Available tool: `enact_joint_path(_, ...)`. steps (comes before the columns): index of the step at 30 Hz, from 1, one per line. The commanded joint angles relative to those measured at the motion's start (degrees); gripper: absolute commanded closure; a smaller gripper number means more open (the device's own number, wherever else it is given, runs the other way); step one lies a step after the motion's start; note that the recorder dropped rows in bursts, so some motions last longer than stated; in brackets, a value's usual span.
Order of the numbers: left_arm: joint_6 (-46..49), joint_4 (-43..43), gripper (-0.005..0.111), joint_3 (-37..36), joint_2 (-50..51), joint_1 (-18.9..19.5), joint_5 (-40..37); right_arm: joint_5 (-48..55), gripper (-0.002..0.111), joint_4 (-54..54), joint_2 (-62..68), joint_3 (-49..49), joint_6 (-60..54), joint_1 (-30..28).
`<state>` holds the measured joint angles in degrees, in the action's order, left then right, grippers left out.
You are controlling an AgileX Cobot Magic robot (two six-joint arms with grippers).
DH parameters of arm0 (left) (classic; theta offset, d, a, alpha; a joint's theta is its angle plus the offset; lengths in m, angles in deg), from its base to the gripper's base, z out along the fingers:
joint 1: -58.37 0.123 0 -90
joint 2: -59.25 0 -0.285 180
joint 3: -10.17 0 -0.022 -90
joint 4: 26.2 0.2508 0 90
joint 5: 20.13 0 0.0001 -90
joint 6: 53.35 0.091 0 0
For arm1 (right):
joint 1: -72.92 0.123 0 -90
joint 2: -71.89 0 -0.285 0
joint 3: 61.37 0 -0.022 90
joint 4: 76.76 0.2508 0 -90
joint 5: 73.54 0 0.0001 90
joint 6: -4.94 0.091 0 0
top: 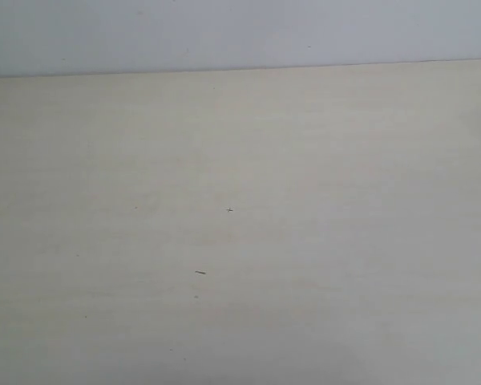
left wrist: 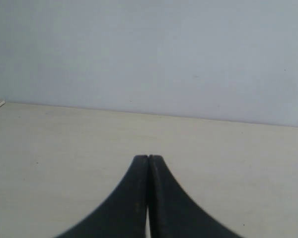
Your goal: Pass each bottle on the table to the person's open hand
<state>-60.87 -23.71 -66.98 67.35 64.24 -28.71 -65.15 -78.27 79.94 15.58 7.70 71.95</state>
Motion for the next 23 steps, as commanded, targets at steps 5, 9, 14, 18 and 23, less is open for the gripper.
enact_joint_path(5, 0.0, 0.1, 0.107, -0.1, -0.3, -0.3, 0.3, 0.0, 0.108, 0.0, -0.3, 0.3, 0.2, -0.3)
enact_joint_path(9, 0.0, 0.1, 0.107, -0.1, -0.3, -0.3, 0.3, 0.0, 0.108, 0.0, -0.3, 0.3, 0.2, -0.3)
enact_joint_path(14, 0.0, 0.1, 0.107, -0.1, -0.3, -0.3, 0.3, 0.0, 0.108, 0.0, -0.3, 0.3, 0.3, -0.3)
enact_joint_path(18, 0.0, 0.1, 0.107, -0.1, -0.3, -0.3, 0.3, -0.8, 0.108, 0.0, -0.3, 0.3, 0.3, -0.3)
enact_joint_path(23, 0.0, 0.1, 0.107, -0.1, -0.3, -0.3, 0.3, -1.2, 0.108, 0.0, -0.3, 0.3, 0.2, -0.3)
